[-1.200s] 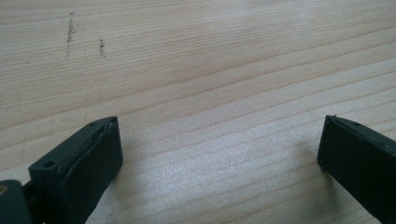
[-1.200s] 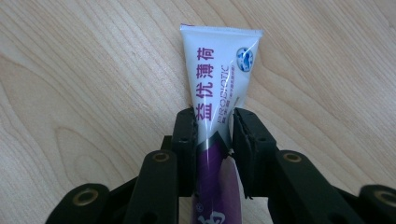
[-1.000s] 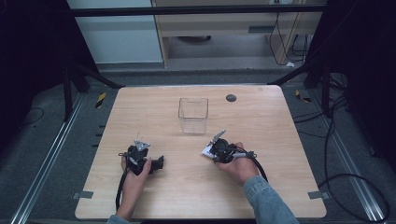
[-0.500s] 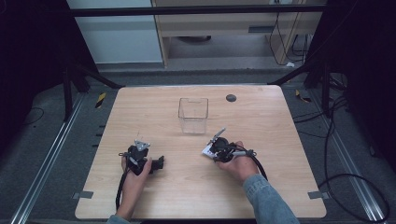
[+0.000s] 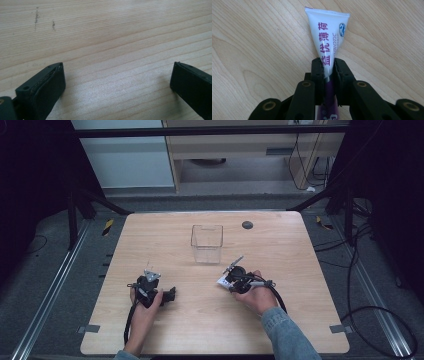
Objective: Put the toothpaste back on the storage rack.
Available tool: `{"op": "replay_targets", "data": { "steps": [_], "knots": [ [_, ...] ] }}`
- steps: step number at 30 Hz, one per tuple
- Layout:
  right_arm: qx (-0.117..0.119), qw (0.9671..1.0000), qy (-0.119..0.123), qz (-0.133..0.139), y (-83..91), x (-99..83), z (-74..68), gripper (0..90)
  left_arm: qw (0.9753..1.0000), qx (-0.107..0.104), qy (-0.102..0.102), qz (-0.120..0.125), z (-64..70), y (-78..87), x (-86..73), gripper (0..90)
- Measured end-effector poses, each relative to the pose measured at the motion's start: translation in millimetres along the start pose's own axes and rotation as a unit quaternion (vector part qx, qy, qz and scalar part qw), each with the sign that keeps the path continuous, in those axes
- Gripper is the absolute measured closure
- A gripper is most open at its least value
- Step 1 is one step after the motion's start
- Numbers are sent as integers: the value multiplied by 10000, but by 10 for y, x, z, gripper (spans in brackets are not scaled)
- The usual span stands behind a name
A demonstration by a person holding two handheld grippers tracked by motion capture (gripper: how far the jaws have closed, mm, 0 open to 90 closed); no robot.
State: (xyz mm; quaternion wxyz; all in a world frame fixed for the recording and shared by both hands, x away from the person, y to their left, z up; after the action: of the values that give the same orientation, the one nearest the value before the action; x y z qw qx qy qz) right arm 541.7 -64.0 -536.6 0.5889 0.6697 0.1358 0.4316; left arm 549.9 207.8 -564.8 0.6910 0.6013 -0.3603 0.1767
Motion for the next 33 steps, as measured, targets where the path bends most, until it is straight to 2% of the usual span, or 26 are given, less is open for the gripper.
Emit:
{"op": "replay_targets", "data": {
  "steps": [8, 13, 19, 24, 33],
  "knots": [
    [-5, 9998, -51, 189, 99, 3, 4, 796, 10000, -1, 0, -1, 0, 0, 0, 0],
    [6, 9992, -189, 351, 229, -12, 89, 797, 10000, 0, 0, -1, 0, 0, 0, 0],
    [-106, 9977, -374, 550, 403, -52, 251, 796, 10000, 0, 0, -1, 0, 0, 0, 0],
    [-156, 9941, -661, 848, 548, -59, 388, 797, 10000, 0, 0, 0, 0, 0, 0, 0],
    [-208, 9864, -854, 1390, 773, 5, 535, 797, 10000, 0, 0, 0, 0, 0, 0, 0]
  ]
}}
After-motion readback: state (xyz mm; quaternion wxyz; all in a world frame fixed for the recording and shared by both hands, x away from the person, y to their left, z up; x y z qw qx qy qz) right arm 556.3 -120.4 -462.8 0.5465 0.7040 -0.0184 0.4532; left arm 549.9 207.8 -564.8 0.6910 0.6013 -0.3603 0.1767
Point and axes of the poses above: each handheld gripper's, and its own axes: y roughly backward along the jaws, x roughly out of its top, z roughly to its right, the point moved 8 cm from there along -y, roughly forward along the jaws, and after that the axes turned 3 degrees about y, right-handed, at the moved point
